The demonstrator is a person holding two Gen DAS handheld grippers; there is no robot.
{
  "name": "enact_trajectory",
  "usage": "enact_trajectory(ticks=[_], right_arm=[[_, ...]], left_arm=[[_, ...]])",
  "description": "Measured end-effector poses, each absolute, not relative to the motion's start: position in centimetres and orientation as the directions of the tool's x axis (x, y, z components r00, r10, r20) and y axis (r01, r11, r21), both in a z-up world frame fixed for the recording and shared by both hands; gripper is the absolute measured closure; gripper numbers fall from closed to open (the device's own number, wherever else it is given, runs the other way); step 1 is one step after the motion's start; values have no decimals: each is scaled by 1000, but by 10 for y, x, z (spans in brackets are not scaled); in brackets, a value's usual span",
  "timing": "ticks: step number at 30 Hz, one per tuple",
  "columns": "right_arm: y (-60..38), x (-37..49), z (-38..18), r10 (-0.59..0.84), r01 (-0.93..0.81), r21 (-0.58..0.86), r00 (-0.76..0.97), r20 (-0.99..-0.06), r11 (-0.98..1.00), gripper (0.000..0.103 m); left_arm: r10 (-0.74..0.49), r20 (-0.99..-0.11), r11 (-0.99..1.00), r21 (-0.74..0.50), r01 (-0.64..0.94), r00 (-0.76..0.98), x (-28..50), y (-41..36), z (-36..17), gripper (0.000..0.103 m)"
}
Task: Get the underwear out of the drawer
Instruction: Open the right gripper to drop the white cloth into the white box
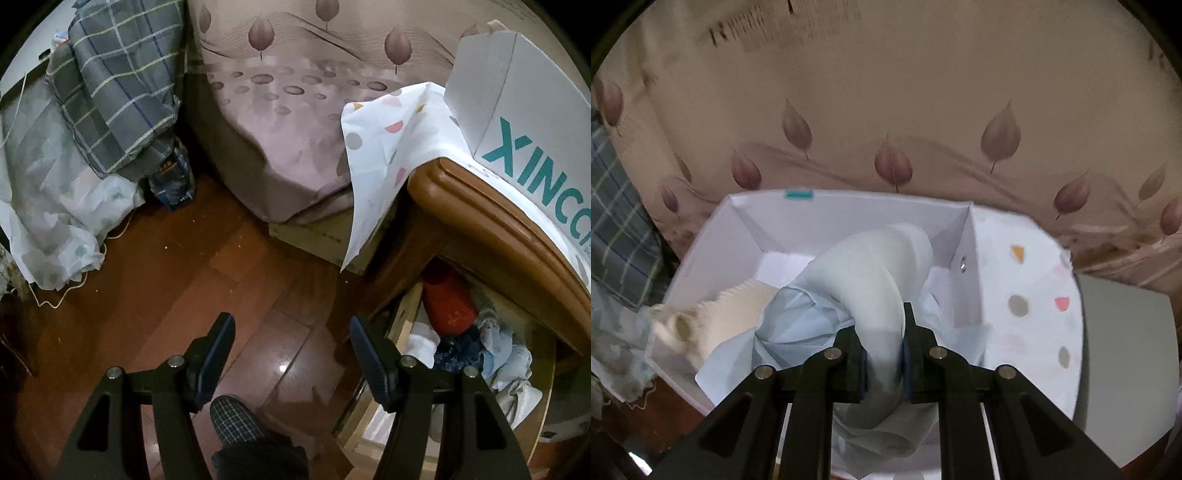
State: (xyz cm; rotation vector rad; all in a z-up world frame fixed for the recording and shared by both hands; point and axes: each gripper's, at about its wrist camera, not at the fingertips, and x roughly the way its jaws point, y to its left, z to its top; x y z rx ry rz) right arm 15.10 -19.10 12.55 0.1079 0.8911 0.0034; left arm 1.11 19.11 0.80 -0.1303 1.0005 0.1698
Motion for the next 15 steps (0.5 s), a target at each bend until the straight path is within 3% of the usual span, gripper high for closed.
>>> enact_trajectory(ticks=[6, 15], right_arm=[[-190, 175, 87, 48, 53, 92, 547, -836, 994, 85], [-183, 170, 86, 49, 17, 68, 525, -850, 998, 61]], left_arm=[[63, -844, 983, -39, -178, 532, 13, 186, 8, 37], [39, -849, 993, -27, -117, 527, 16, 172, 6, 37]])
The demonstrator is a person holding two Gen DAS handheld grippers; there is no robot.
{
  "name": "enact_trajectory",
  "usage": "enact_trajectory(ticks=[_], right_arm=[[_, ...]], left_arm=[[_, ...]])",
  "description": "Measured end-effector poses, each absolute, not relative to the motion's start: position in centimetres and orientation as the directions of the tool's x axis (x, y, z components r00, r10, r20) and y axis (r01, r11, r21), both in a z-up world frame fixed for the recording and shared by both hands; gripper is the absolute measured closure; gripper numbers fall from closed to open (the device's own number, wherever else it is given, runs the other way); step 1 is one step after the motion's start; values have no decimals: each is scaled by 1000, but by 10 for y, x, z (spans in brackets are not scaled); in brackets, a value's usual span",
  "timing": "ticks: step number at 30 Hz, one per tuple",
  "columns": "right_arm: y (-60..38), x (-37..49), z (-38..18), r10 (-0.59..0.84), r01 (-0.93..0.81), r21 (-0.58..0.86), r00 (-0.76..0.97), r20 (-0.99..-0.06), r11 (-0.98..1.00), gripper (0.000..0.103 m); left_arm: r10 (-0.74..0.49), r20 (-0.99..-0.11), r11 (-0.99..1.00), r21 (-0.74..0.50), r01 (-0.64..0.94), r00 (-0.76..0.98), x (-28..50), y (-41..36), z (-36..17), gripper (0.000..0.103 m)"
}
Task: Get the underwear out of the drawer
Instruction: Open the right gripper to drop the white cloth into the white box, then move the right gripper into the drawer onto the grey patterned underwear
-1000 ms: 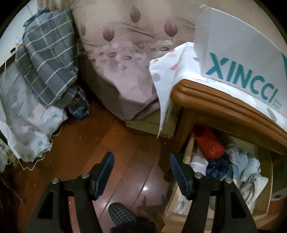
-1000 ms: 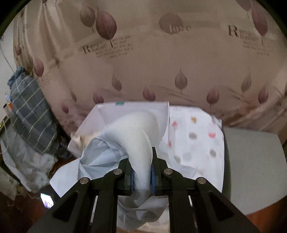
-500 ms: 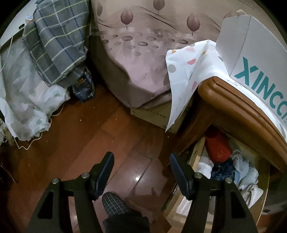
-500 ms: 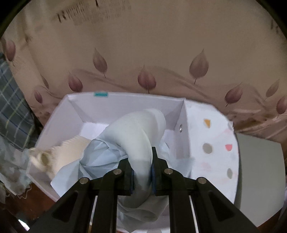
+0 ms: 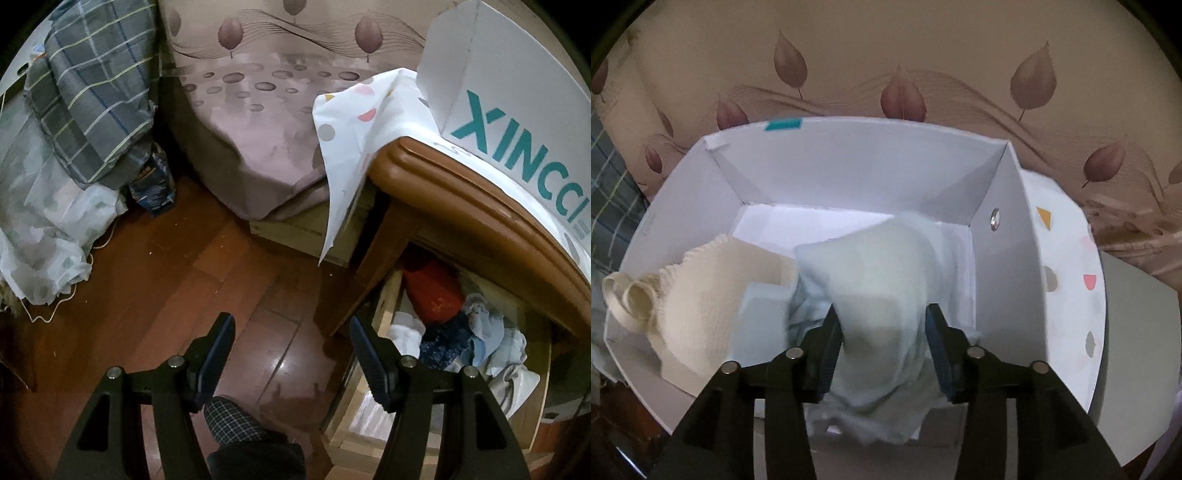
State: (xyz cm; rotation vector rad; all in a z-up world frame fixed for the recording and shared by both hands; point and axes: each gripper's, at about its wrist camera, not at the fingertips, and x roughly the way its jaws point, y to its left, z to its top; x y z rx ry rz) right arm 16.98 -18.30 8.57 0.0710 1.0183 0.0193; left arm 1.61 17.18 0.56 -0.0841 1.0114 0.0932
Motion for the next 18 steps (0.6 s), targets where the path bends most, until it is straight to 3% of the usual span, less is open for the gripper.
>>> enact_trajectory(ticks=[10, 18], right_arm=[[-195, 85, 136, 97, -65, 72, 618, -780, 995, 57], [-203, -10, 70, 152, -149, 85, 530, -834, 985, 53]], left_arm=[[31, -848, 997, -9, -72, 529, 16, 161, 5, 37], [36, -847, 999, 10, -52, 530, 16, 155, 4, 37]])
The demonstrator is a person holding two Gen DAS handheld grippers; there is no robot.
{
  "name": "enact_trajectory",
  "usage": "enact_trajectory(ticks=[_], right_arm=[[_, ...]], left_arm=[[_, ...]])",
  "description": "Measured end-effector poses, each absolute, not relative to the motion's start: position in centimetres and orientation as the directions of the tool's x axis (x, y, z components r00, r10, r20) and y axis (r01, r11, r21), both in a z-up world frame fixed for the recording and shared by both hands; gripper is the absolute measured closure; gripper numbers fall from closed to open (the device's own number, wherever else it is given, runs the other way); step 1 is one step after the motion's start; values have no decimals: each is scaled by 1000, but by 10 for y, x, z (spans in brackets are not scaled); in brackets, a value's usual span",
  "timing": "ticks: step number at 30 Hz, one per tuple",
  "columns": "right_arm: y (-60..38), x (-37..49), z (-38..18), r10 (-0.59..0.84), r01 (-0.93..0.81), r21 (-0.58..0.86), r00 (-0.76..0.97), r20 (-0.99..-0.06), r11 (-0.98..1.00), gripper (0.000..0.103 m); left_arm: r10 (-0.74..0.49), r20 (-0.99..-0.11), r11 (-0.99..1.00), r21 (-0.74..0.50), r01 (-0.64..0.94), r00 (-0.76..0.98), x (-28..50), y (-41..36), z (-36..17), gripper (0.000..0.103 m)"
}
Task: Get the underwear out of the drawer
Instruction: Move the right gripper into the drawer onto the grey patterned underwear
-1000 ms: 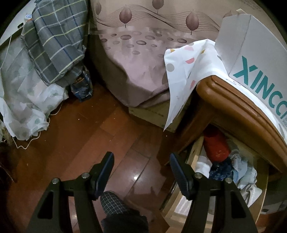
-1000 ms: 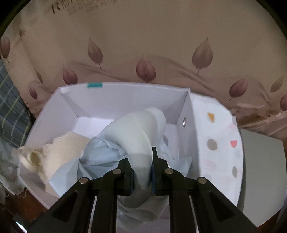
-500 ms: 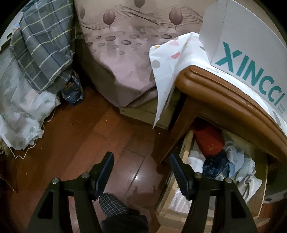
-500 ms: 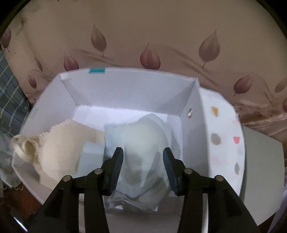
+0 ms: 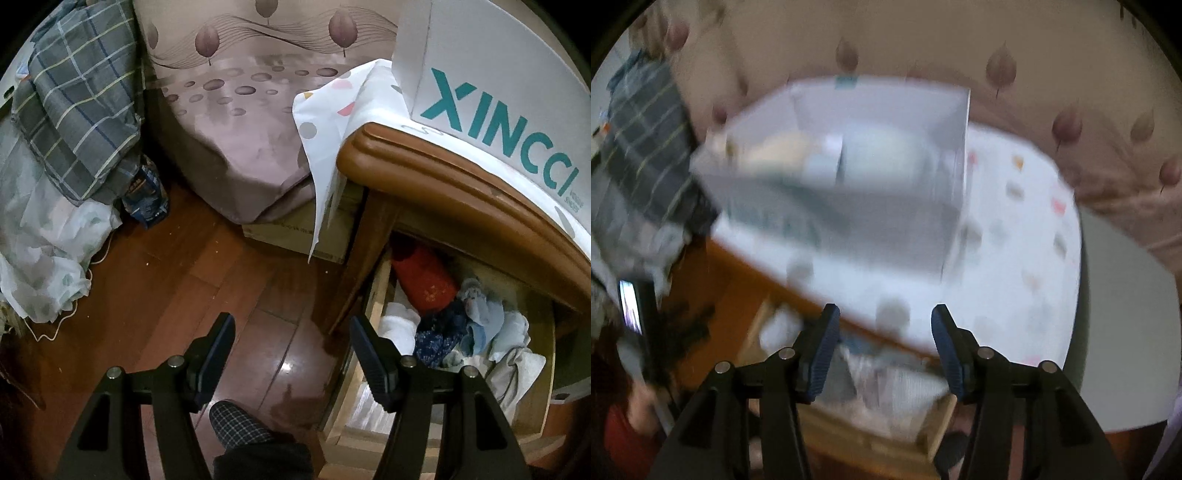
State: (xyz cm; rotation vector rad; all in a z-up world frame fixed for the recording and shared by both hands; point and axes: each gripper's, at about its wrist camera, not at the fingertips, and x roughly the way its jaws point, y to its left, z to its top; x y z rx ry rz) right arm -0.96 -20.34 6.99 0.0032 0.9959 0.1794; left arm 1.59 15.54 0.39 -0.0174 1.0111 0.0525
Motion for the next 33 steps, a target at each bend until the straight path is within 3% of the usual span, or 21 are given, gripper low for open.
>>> enact_trajectory(ticks=[3, 11, 24, 33], right_arm=[[-201, -27, 26, 161, -197, 77, 458, -874, 977, 41], [-185, -27, -69, 146, -328, 37, 312, -939, 944, 27], [-156, -16, -146, 38, -555, -103, 237, -971, 825, 18], [-149, -3, -182, -37, -607, -150, 194, -980, 780, 17]], left_arm=[[39, -853, 999, 19, -44, 520, 17, 153, 2, 37], [31, -862, 999, 9, -45, 506, 20, 153, -2, 37], [-1, -883, 999, -25, -44, 468, 22, 154, -10, 37], [-9, -892, 1000, -22, -22, 453, 24, 148, -14, 37]])
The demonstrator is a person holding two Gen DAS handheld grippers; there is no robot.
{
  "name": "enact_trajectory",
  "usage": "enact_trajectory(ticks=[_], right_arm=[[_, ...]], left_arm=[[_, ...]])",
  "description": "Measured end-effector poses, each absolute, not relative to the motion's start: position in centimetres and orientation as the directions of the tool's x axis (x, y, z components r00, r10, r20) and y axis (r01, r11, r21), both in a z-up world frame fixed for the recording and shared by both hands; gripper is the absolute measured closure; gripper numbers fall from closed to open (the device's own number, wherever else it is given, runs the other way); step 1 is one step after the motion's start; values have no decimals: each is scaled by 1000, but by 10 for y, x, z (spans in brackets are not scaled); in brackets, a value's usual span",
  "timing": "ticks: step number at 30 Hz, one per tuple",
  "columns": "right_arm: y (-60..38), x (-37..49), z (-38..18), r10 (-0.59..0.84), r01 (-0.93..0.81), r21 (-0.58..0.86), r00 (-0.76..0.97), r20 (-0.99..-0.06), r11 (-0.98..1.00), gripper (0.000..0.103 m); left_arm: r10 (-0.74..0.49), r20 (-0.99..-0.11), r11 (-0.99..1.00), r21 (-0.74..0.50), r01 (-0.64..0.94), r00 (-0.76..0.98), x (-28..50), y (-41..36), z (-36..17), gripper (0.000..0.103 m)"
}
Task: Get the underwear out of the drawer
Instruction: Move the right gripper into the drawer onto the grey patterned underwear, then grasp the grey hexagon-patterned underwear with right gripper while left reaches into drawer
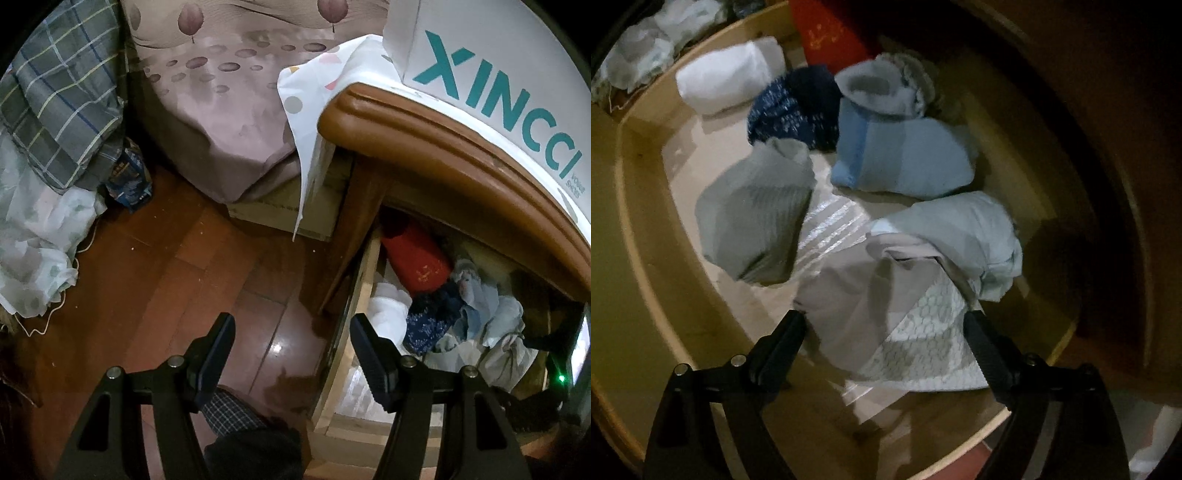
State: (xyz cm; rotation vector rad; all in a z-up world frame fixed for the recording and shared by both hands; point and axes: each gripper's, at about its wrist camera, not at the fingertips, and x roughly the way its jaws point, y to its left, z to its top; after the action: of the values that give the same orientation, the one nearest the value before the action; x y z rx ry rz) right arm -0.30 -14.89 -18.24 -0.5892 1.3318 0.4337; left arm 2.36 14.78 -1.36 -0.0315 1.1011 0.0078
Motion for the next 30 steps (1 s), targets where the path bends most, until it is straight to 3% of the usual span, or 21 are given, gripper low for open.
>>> enact_trajectory(ticks=[7, 16, 27, 30], right_arm=[[-161, 12, -201, -29, -589, -107, 141, -990, 801, 17], [-170, 15, -213, -37, -581, -81, 88, -995, 810, 19], [-185, 16, -203, -14, -507, -21, 18, -1000, 862, 59], [-192, 19, -200, -18, -478, -17, 3, -1000, 878, 65]], left_arm=[[-24, -896, 1000, -25, 3, 444, 23, 142, -16, 37], [-168, -900, 982, -117, 149, 403, 15, 113, -19, 37], [-176, -933, 963, -97, 253, 312, 11, 77, -38, 37], [-206, -943, 954, -135, 267, 260, 10, 70, -46, 37]])
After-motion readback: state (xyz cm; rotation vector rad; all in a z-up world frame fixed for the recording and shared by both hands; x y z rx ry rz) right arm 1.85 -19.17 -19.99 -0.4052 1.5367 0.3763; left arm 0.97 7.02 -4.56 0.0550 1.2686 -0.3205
